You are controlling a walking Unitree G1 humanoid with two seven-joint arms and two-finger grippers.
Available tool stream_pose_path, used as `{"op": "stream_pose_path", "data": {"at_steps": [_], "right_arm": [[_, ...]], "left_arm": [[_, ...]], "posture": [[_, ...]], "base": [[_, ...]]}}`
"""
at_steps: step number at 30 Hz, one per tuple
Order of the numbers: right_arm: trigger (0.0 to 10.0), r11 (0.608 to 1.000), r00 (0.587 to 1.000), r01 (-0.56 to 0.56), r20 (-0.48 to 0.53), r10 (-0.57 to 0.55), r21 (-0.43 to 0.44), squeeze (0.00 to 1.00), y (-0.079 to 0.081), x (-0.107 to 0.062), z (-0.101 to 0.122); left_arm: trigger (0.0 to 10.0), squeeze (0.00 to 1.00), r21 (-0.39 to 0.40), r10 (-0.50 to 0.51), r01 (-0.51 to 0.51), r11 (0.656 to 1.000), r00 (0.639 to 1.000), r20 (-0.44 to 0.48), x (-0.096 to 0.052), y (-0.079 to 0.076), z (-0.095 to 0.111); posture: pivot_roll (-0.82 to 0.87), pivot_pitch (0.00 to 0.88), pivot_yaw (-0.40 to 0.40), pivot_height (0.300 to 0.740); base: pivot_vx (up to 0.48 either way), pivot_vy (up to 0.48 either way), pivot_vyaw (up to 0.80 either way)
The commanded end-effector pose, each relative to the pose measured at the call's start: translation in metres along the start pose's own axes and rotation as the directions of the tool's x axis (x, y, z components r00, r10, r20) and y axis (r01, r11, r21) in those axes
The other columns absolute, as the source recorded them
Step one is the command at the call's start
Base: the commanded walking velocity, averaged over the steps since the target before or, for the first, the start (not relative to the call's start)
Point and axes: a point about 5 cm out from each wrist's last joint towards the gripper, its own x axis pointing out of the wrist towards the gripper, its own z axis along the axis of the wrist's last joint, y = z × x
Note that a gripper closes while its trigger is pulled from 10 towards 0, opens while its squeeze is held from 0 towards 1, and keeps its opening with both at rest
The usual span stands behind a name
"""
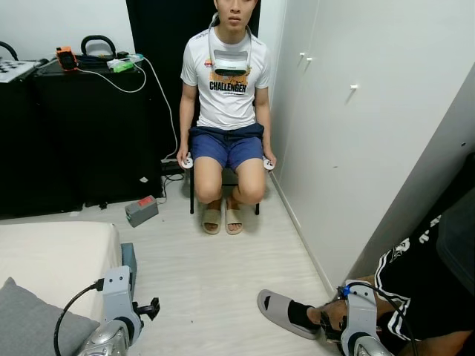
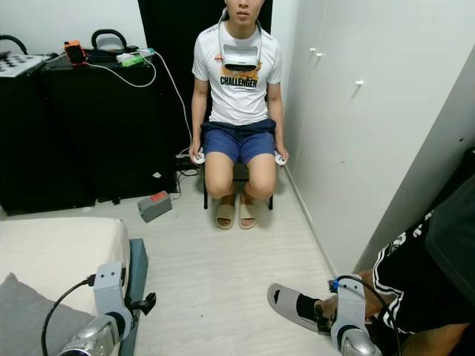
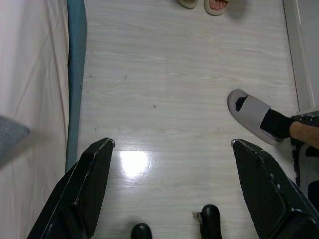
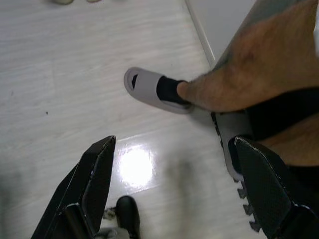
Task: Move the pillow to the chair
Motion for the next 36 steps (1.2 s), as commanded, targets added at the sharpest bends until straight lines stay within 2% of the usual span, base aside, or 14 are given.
{"op": "stream_pose_path", "data": {"at_steps": [1,2,7,10,12,22,28,33,36], "right_arm": [[10.0,1.000,1.000,-0.002,-0.022,0.002,0.013,0.00,0.002,-0.002,-0.007],[10.0,0.999,1.000,0.007,-0.028,-0.006,0.043,0.00,0.004,-0.003,-0.012],[10.0,0.998,0.999,0.015,-0.031,-0.014,0.060,0.00,0.005,-0.004,-0.015],[10.0,0.998,0.999,0.009,-0.036,-0.006,0.068,0.00,0.010,-0.004,-0.018],[10.0,0.998,0.999,0.005,-0.039,-0.003,0.068,0.00,0.012,-0.004,-0.019],[10.0,0.999,0.998,-0.035,-0.045,0.036,0.030,0.00,0.029,-0.002,-0.018],[10.0,0.998,0.997,-0.054,-0.049,0.054,-0.011,0.00,0.049,-0.001,-0.018],[10.0,0.998,0.997,-0.054,-0.052,0.052,-0.032,0.00,0.044,-0.001,-0.017],[10.0,0.997,0.997,-0.065,-0.054,0.062,-0.051,0.00,0.044,-0.001,-0.017]], "left_arm": [[10.0,0.00,0.000,-0.003,0.003,1.000,1.000,-0.008,0.000,-0.002,-0.003],[10.0,0.00,0.032,-0.020,0.020,0.999,1.000,-0.002,0.001,-0.006,0.001],[10.0,0.00,0.041,-0.032,0.032,0.999,0.999,-0.003,0.002,-0.012,0.001],[10.0,0.00,0.097,-0.048,0.049,0.994,0.999,-0.015,0.002,-0.019,-0.004],[10.0,0.00,0.103,-0.049,0.050,0.993,0.999,-0.015,0.002,-0.020,-0.005],[10.0,0.00,0.084,-0.039,0.039,0.996,0.999,0.006,0.001,-0.021,-0.005],[10.0,0.00,0.098,-0.060,0.059,0.993,0.998,0.004,0.003,-0.032,-0.006],[10.0,0.00,0.095,-0.067,0.066,0.993,0.998,0.007,0.004,-0.036,-0.001],[10.0,0.00,0.078,-0.056,0.055,0.995,0.998,0.018,0.005,-0.032,0.003]], "posture": [[-0.07,0.000,-0.015,0.740],[-0.07,0.000,0.010,0.740],[-0.07,0.000,0.015,0.740],[-0.06,0.000,0.021,0.740],[-0.06,0.000,0.021,0.740],[-0.04,0.000,0.008,0.740],[-0.05,0.000,0.004,0.740],[-0.07,0.000,-0.029,0.740],[-0.09,0.000,-0.045,0.740]], "base": [[0.000,0.000,0.00],[0.000,0.000,0.00],[0.000,0.000,0.00],[0.000,0.000,0.00],[0.000,0.000,0.00],[0.000,0.000,0.00],[0.000,0.000,0.00],[0.000,0.000,0.00],[0.000,0.000,0.00]]}}
